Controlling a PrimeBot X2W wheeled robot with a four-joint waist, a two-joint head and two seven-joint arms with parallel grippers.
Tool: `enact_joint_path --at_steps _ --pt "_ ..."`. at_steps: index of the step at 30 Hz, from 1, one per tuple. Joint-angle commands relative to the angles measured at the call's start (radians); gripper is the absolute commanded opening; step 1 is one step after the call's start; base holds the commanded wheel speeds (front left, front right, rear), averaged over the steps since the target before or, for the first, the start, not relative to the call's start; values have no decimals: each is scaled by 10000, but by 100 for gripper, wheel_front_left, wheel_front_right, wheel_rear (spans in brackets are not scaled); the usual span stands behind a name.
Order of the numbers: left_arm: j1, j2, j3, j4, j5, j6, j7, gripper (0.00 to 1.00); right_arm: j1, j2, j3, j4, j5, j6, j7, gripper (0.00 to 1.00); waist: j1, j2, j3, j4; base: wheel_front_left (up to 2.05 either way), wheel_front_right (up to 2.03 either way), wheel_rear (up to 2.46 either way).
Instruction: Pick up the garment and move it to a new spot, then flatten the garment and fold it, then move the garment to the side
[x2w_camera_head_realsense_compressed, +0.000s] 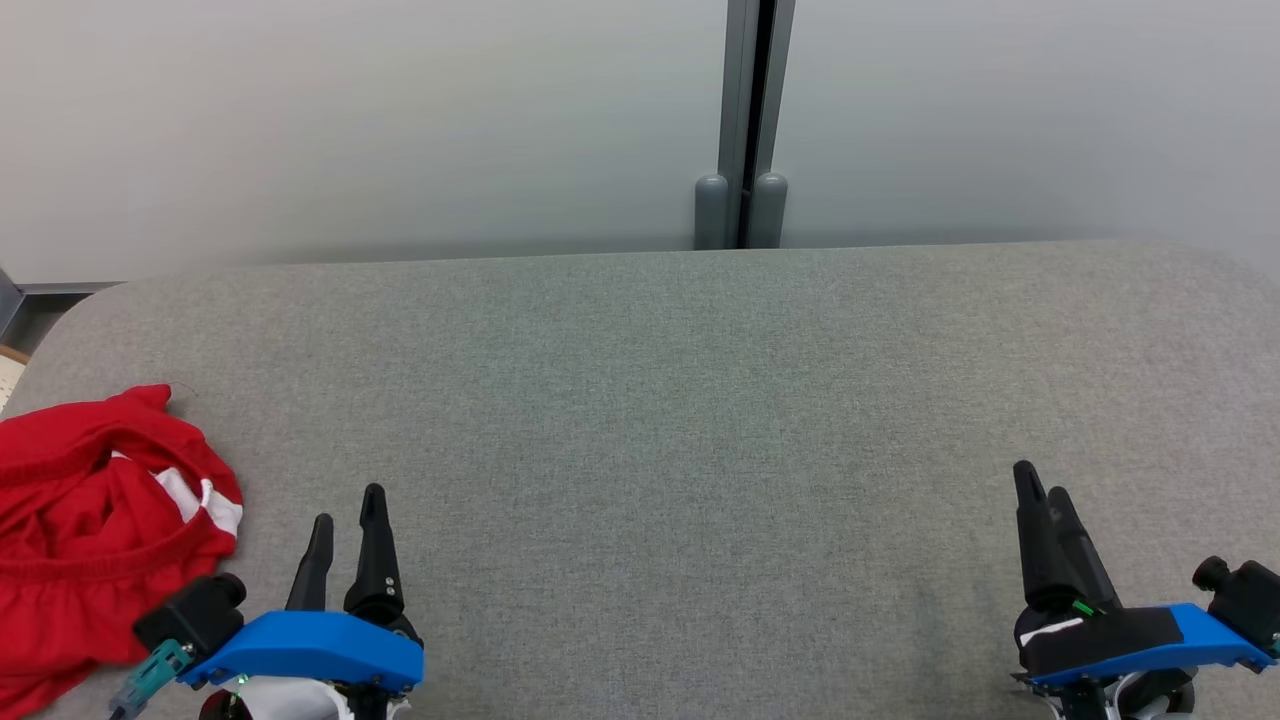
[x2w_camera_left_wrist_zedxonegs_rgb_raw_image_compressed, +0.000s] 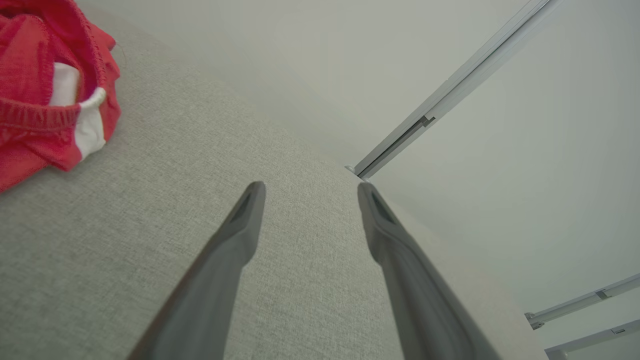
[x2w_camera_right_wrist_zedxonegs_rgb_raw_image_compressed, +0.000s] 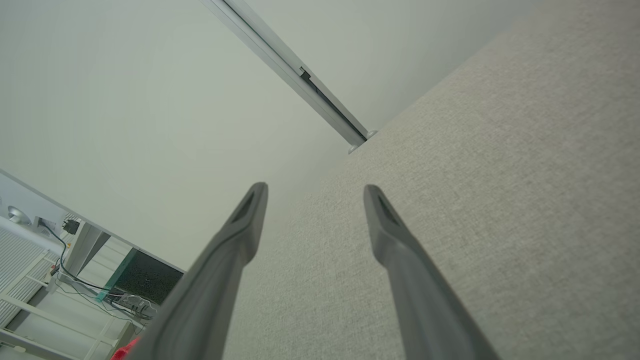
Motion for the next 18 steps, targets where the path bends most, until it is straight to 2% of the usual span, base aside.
enact_joint_path --at_steps 1,18 --pt "-135 108 -87 -140 379 80 -107 100 -108 -66 21 -148 -378 26 -109 100 0 0 0 3 0 0 0" --pt "-265 329 -603 61 2293 315 -579 100 -120 -81 89 -125 -2386 27 -582 100 0 0 126 34 0 0 0"
